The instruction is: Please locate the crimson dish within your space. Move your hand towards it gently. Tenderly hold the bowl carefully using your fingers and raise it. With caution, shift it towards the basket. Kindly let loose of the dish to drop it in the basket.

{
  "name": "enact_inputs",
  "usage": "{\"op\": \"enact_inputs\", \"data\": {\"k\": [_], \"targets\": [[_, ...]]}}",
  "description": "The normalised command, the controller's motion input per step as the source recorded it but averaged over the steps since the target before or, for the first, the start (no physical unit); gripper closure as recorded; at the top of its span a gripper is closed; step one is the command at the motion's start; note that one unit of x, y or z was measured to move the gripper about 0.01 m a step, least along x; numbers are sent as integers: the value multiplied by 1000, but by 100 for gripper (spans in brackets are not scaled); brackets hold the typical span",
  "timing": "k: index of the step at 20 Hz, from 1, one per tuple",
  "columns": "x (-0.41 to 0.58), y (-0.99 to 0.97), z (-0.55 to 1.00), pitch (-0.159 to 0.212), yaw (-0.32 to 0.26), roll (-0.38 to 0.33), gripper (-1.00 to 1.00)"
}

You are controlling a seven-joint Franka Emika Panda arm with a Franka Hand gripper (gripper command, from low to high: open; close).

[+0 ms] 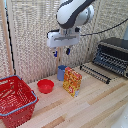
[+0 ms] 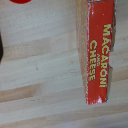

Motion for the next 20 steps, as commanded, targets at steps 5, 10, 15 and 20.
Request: {"op": "enact_inputs", "data": {"k": [5, 10, 15, 20], "targets": [[267, 172, -359, 64, 116, -58, -100], [228, 168, -389, 42, 102, -67, -100], [323, 99, -371, 3, 117, -58, -100], [299, 138, -373, -4, 120, -69, -100]]}}
